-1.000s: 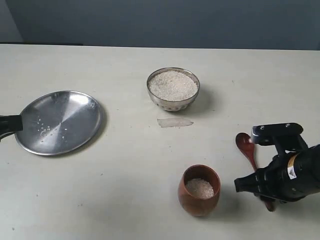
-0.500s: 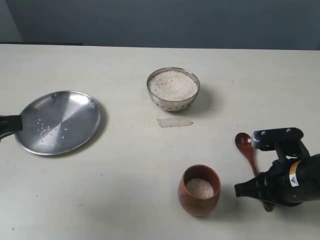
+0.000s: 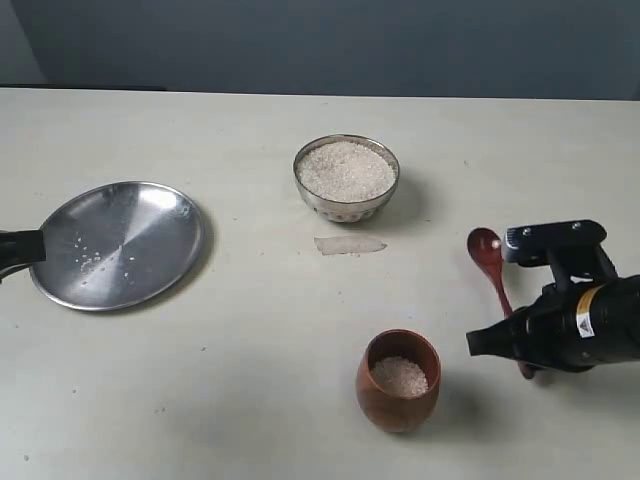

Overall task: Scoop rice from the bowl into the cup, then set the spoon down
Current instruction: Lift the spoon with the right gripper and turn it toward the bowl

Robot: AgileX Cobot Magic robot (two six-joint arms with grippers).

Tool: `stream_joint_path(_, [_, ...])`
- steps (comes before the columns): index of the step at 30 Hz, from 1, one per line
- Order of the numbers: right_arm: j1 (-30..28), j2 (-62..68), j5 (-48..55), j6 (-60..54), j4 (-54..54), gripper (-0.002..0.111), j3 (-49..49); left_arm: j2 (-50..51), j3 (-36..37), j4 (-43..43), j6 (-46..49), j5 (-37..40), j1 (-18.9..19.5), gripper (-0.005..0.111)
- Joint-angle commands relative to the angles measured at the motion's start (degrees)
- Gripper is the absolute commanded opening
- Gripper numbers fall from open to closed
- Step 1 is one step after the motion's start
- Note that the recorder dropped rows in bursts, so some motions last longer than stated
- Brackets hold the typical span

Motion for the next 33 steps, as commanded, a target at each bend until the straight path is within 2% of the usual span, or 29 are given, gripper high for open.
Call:
stream_joint_path(1, [-0.5,-0.3,2.4,0.0,-9.2,0.0,-3.6,0.2,-0.2,0.2,0.1,0.0,-0.3,0.0])
stream_joint_path(7, [-0.5,0.4,4.5,0.0,-20.1,0.0,-5.4,0.2,-0.2,0.2,0.1,0.0,-0.3,0.0])
stream_joint_path(25, [-0.5,10.7,-6.6,0.0,-16.2,0.0,-5.4,0.2,-0.2,0.2,0.1,0.0,-0.3,0.0])
stream_joint_path(27, [-0.5,11.3,-8.1,0.2,-16.2,0.004,-5.4,0.2,-0.2,0.2,0.1,0.0,-0.3,0.0])
stream_joint_path(29, [-0.5,11.7,-9.2,0.9,-16.2,0.013,-5.4,0.2,-0.2,0.2,0.1,0.0,-0.3,0.0])
stream_joint_path(33, [-0.5,11.7,-9.6,0.9,-16.2,0.034,-5.4,0.2,-0.2,0.2,0.1,0.0,-0.3,0.0])
